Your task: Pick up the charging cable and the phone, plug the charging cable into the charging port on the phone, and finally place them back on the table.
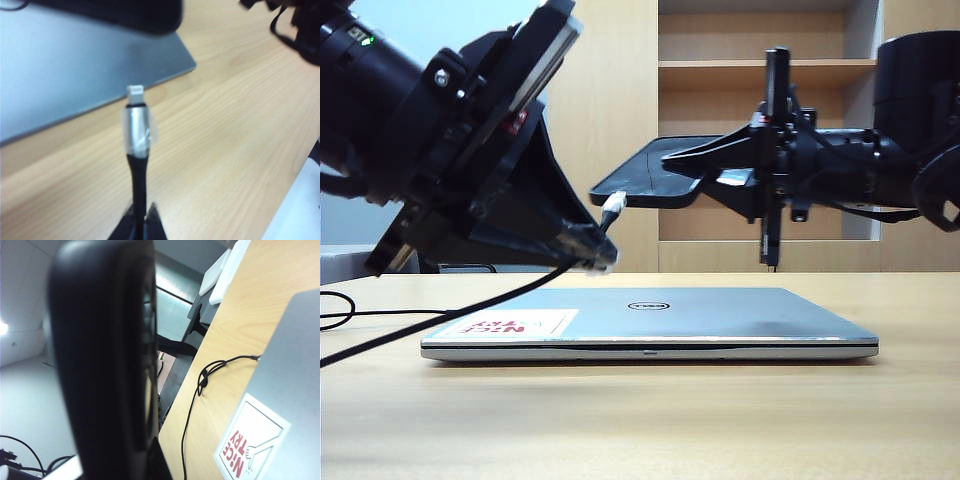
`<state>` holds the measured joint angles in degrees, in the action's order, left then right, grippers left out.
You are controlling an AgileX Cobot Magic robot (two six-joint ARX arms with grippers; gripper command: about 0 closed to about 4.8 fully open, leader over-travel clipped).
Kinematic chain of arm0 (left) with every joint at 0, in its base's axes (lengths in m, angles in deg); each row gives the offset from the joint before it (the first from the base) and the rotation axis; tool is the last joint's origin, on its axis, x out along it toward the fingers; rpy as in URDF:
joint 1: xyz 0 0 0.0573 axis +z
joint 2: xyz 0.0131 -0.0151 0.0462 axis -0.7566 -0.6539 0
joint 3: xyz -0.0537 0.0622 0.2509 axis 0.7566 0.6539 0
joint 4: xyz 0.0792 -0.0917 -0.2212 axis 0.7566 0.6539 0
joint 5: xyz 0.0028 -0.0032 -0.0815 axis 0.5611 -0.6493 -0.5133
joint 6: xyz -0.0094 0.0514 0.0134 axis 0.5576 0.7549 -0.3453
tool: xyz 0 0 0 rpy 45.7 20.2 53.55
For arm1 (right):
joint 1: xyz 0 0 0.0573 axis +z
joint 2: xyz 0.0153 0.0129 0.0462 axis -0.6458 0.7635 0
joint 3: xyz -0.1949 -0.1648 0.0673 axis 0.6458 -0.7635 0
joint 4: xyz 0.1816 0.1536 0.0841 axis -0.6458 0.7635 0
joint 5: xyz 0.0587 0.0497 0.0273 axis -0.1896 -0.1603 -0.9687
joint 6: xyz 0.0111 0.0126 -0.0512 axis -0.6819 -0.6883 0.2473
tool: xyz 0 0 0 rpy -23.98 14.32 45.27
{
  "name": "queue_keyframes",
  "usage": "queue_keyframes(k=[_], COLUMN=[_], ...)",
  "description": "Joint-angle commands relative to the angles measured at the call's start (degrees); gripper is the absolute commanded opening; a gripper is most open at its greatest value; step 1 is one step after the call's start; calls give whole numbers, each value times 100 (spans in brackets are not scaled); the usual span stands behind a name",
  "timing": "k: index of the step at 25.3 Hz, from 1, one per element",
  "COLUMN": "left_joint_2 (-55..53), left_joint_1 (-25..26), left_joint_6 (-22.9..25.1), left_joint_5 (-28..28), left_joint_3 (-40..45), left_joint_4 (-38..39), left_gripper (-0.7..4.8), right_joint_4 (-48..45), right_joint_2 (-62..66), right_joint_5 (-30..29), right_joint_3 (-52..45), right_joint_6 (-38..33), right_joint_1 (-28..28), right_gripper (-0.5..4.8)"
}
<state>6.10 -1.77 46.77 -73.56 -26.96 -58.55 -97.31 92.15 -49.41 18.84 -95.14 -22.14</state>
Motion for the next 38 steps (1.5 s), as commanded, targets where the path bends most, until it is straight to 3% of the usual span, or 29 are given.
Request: queue_keyframes(k=[1,14,25,38], left_joint_2=[24,24,24,24], left_joint_1=[-7,-7,-7,-7], left_joint_6=[-184,-621,-621,-621], left_joint_5=[-4,-4,-4,-4], left_joint_3=[-22,-22,-22,-22], left_joint_4=[129,151,146,146], left_gripper=[-8,-8,-8,-8], right_joint_4=[-234,-105,-101,-101], right_joint_2=[-48,-46,-46,-46], right_joint_5=[-212,-535,-450,-455], right_joint_3=[24,22,24,24], right_joint_6=[-323,0,527,570], right_joint_1=[-50,44,245,254], right_gripper=[-5,-5,-5,-5])
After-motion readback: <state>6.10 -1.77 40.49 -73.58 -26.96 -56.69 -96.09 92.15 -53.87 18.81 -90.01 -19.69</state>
